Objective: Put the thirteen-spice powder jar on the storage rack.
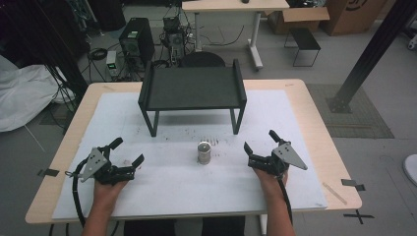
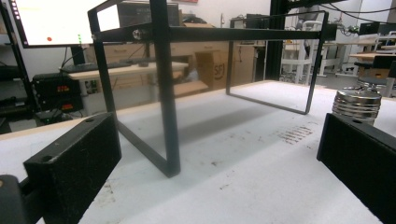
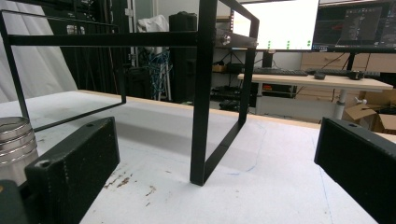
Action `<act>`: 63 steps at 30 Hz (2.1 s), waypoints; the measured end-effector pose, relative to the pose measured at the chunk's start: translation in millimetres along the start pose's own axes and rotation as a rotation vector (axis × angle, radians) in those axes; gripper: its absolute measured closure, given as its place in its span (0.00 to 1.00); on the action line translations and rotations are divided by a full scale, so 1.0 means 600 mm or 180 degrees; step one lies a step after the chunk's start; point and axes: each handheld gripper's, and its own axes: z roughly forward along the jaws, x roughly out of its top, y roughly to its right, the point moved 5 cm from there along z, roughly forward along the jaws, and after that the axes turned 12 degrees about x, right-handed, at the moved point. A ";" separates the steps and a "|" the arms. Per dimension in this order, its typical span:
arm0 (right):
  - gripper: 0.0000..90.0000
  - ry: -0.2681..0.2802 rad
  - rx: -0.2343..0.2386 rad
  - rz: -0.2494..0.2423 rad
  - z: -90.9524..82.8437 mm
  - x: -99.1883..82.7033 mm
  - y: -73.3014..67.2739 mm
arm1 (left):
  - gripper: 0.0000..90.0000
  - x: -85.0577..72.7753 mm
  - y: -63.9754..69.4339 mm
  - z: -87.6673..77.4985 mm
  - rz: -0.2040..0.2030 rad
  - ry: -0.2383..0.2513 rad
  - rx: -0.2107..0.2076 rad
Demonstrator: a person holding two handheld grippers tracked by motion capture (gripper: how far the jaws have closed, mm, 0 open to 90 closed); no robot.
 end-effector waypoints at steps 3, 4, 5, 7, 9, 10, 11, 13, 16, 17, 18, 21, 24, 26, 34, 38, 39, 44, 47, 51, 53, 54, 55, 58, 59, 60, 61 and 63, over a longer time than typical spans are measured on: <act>0.00 -0.0002 0.0001 0.0002 0.000 0.000 0.000 | 0.00 0.000 0.000 0.000 -0.0001 0.0004 0.0002; 0.00 -0.0001 0.0000 -0.0001 0.000 0.000 0.000 | 0.00 0.000 0.000 0.000 -0.0004 0.0001 0.0003; 0.00 -0.0001 0.0000 -0.0001 0.000 0.000 0.000 | 0.00 0.000 0.000 0.000 -0.0004 0.0001 0.0003; 0.00 0.0004 -0.0001 -0.0002 0.000 0.000 0.000 | 0.00 0.000 0.000 0.000 -0.0006 0.0003 0.0002; 0.00 0.0002 0.0001 -0.0001 0.000 0.000 0.000 | 0.00 0.000 0.000 0.000 -0.0009 0.0011 0.0002; 0.00 0.0004 -0.0003 0.0002 0.000 0.000 0.000 | 0.00 0.000 0.000 0.000 -0.0011 0.0001 0.0002; 0.00 0.0002 -0.0001 0.0001 0.000 0.000 0.000 | 0.00 0.000 0.000 0.000 -0.0008 0.0000 0.0001; 0.00 -0.0001 -0.0001 0.0000 0.000 0.000 0.000 | 0.00 0.000 0.000 0.000 -0.0004 0.0006 0.0003; 0.00 0.0005 -0.0002 -0.0006 -0.001 0.000 -0.001 | 0.00 0.000 0.000 0.000 -0.0005 0.0000 0.0001; 0.00 0.0012 -0.0001 -0.0014 -0.001 0.000 -0.001 | 0.00 0.000 0.000 0.000 -0.0002 0.0000 0.0002; 0.00 0.0015 0.0002 -0.0010 -0.001 0.000 -0.001 | 0.00 0.000 0.000 0.000 -0.0002 -0.0001 0.0001; 0.00 0.0029 0.0007 0.0026 -0.002 0.001 0.001 | 0.00 0.000 0.000 0.000 -0.0005 0.0000 0.0001; 0.00 0.0024 0.0021 0.0026 -0.001 0.001 0.001 | 0.00 0.000 0.000 0.000 -0.0005 0.0004 0.0001; 0.00 0.0027 0.0036 0.0026 -0.001 0.001 0.001 | 0.00 0.000 0.000 0.000 -0.0006 0.0011 0.0005; 0.00 0.0002 0.0057 0.0106 0.000 0.001 0.004 | 0.00 0.000 0.000 0.000 -0.0003 0.0004 0.0001; 0.00 0.0006 0.0123 0.0159 0.000 0.008 0.005 | 0.00 0.000 0.000 0.000 -0.0003 0.0001 0.0001; 0.00 0.0009 0.0138 0.0170 0.000 0.011 0.004 | 0.00 0.000 0.000 0.000 -0.0004 0.0003 0.0001; 0.00 0.0008 0.0253 0.0171 0.002 0.032 0.002 | 0.00 0.000 0.000 0.000 -0.0001 0.0008 0.0001; 0.00 0.0020 0.0288 0.0162 0.002 0.041 0.002 | 0.00 0.000 0.000 0.000 -0.0002 0.0011 0.0003; 0.00 0.0014 0.0346 0.0176 0.001 0.058 0.004 | 0.00 0.000 0.000 0.000 -0.0001 0.0009 0.0002; 0.00 0.0001 0.0369 0.0162 0.002 0.063 0.004 | 0.00 0.000 0.000 0.000 -0.0001 0.0009 0.0003; 0.00 -0.0006 0.0378 0.0159 0.002 0.065 0.004 | 0.00 0.000 0.000 0.000 0.0002 0.0008 0.0002; 0.00 -0.0013 0.0395 0.0157 0.002 0.067 0.004 | 0.00 0.000 0.000 0.000 0.0002 0.0008 0.0002; 0.00 -0.0027 0.0450 0.0152 0.004 0.073 0.001 | 0.00 0.000 0.000 0.000 0.0004 0.0009 0.0003; 0.00 -0.0038 0.0473 0.0156 0.005 0.075 0.000 | 0.00 0.000 0.000 0.000 -0.0001 0.0009 0.0003; 0.00 -0.0038 0.0503 0.0159 0.007 0.078 -0.001 | 0.00 0.000 0.000 0.000 0.0001 0.0008 0.0002; 0.00 -0.0038 0.0530 0.0161 0.008 0.080 -0.003 | 0.00 0.000 0.000 0.000 0.0001 0.0008 0.0002; 0.00 -0.0057 0.0602 0.0169 0.012 0.084 -0.007 | 0.00 0.000 0.000 0.000 -0.0002 0.0011 0.0003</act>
